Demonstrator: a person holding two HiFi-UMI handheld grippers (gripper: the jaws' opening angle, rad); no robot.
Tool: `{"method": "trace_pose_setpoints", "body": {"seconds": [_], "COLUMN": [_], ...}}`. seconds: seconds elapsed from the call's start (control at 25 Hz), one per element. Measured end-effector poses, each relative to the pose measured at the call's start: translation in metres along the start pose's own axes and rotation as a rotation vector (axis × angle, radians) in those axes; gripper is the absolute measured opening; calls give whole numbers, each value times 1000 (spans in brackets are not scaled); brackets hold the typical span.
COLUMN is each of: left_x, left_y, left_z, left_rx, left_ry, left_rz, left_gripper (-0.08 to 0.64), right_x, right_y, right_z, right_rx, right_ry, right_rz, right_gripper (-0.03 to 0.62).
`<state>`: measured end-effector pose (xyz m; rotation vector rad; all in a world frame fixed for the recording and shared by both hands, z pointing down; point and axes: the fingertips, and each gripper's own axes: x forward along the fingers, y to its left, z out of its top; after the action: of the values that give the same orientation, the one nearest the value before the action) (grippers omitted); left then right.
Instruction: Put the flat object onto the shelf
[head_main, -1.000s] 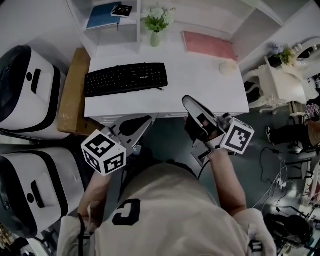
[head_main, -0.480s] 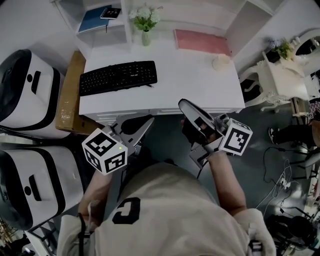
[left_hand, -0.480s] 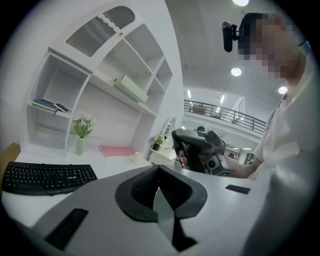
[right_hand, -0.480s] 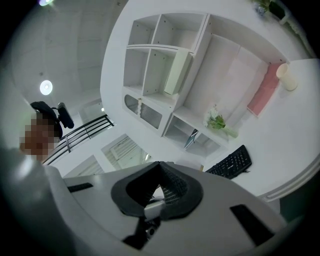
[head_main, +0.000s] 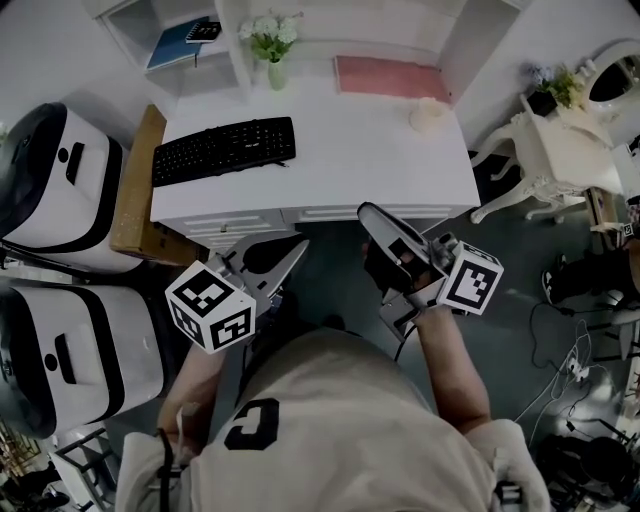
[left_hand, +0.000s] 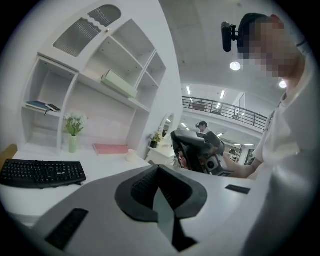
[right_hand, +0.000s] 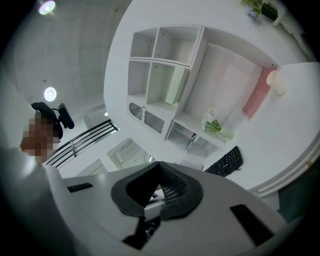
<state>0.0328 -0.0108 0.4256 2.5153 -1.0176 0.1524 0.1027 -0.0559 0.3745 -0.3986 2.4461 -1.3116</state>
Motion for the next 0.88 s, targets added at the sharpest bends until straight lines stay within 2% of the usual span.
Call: {"method": "trace_pose_setpoints", "body": {"seconds": [0.16, 0.4, 0.64, 0.8, 0.88], "left_x": [13, 23, 20, 14, 8], "left_y": [-18, -40, -35, -29, -22], "left_z": [-12, -27, -22, -12, -6], "left_rx": [-22, -40, -32, -79, -56], "left_ry": [8, 41, 43, 9, 1], "left_rz": [11, 29, 57, 38, 43], "left_gripper": [14, 14, 14, 14, 14], "right_x": [-21, -45, -45, -30, -20], "right_y": [-5, -14, -19, -16, -15], "right_z": [-5, -10, -16, -21, -26], "right_rx": [-7, 35, 84, 83, 89], "right_ry": [33, 42, 35, 60, 68], "right_rz": [-7, 0, 10, 32, 32], "right_gripper": [24, 24, 23, 23, 23]}}
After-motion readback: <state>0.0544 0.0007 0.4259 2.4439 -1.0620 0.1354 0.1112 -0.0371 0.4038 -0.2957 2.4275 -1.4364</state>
